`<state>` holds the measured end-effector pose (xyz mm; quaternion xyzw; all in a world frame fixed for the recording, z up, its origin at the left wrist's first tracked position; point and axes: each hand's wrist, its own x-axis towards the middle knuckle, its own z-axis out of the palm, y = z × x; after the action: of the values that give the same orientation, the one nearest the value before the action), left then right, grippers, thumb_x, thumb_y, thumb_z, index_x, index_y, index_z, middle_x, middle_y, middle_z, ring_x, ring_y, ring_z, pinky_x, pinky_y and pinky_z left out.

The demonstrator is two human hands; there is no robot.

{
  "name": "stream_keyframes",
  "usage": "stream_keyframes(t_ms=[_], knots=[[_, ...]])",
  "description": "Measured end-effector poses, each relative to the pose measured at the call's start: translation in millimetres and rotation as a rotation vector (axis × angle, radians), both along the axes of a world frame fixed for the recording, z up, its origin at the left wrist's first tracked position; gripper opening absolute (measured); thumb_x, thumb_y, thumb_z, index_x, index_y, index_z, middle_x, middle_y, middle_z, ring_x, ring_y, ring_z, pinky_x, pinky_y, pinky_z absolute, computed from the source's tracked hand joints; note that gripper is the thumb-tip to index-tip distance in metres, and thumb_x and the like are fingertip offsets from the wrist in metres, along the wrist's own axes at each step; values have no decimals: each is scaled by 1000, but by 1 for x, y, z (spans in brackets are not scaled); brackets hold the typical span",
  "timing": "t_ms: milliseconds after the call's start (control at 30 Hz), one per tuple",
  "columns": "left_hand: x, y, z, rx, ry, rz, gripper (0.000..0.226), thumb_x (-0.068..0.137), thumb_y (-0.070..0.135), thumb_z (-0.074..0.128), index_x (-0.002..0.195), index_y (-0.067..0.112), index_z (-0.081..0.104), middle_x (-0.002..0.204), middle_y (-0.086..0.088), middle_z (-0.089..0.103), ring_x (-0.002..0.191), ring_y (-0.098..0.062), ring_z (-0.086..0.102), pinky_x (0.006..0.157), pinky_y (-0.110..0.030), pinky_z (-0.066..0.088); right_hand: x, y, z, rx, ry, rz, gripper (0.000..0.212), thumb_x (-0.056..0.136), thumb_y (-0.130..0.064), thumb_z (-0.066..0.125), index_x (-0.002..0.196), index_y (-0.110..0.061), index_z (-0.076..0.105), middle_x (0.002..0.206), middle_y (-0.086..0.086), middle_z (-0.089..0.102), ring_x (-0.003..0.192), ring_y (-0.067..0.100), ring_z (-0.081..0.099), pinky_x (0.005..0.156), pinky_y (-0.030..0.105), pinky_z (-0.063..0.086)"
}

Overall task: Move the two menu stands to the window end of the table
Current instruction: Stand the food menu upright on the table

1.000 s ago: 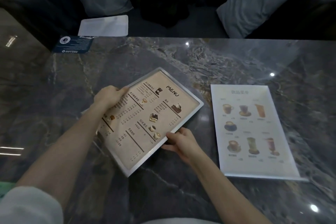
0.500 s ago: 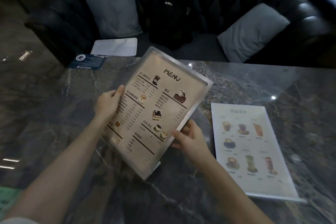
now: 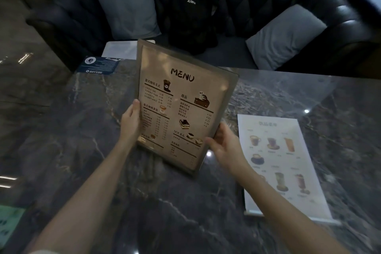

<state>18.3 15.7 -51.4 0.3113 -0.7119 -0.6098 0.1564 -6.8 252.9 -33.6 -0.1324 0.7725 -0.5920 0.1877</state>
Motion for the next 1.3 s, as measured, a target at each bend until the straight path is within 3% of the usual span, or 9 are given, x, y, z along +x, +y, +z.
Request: stream_keyframes(t_ms=[200, 333, 467, 667, 833, 967, 1067, 1167, 1300], knots=[[5, -1, -4, 3, 3, 17, 46, 99, 37, 26, 123, 9, 53, 111, 1, 58, 103, -12, 53, 80, -16, 43, 7, -3, -5, 3, 59, 2, 26, 85, -1, 57, 100, -20, 47, 98, -6, 62, 96, 11, 62, 83, 27, 55], [7, 0, -3, 26, 16, 19, 46, 100, 34, 25, 125, 5, 51, 111, 0, 55, 102, -11, 51, 67, -5, 46, 12, -6, -10, 12, 85, 25, 22, 85, -3, 57, 102, -15, 48, 97, -9, 60, 87, -1, 60, 74, 8, 51], [11, 0, -3, 26, -5, 21, 49, 100, 36, 23, 127, 5, 49, 119, -2, 54, 112, -14, 50, 88, -21, 42, 16, -6, -10, 10, 94, 51, 22, 86, -3, 55, 107, -8, 48, 101, -7, 59, 89, -2, 59, 72, 3, 48], [17, 1, -9, -40, -80, 60, 57, 98, 42, 19, 130, 5, 47, 137, -14, 48, 128, -27, 44, 95, -28, 36, 26, -6, -8, -16, 104, 75, 27, 88, -2, 53, 103, -22, 43, 106, -11, 57, 98, 0, 55, 68, -3, 43], [16, -8, -10, -13, -122, 7, 60, 96, 50, 20, 132, 11, 47, 140, -14, 47, 130, -28, 43, 110, -42, 35, 29, -7, -10, -31, 103, 89, 27, 89, -4, 51, 105, -21, 41, 109, -9, 54, 102, 3, 53, 68, -4, 42], [16, -15, -9, -34, -161, -63, 63, 93, 57, 20, 132, 16, 48, 139, -11, 48, 129, -24, 43, 111, -42, 34, 31, -6, -11, -2, 106, 108, 23, 90, -6, 50, 110, -15, 42, 116, -3, 57, 104, 3, 50, 67, -5, 41], [18, -19, -11, -48, -247, -70, 80, 81, 74, 22, 133, 18, 46, 141, -10, 47, 132, -26, 41, 113, -48, 31, 28, -2, -8, 50, 117, 160, 26, 91, -12, 49, 116, -13, 41, 127, 5, 58, 109, 4, 51, 72, -2, 44], [22, 0, -2, -253, -325, 19, 56, 97, 47, 24, 134, 10, 42, 139, -12, 47, 130, -31, 41, 109, -42, 30, 21, 6, -2, 173, 161, 264, 30, 92, -16, 48, 121, -14, 40, 128, 8, 58, 115, 17, 56, 88, 22, 50], [41, 40, 8, -674, -277, 136, 43, 97, 31, 35, 127, 1, 43, 126, -20, 52, 116, -34, 50, 97, -47, 41, 9, 28, 8, 443, 356, 377, 24, 93, -21, 45, 115, -13, 50, 109, 10, 67, 96, 23, 64, 82, 41, 55]])
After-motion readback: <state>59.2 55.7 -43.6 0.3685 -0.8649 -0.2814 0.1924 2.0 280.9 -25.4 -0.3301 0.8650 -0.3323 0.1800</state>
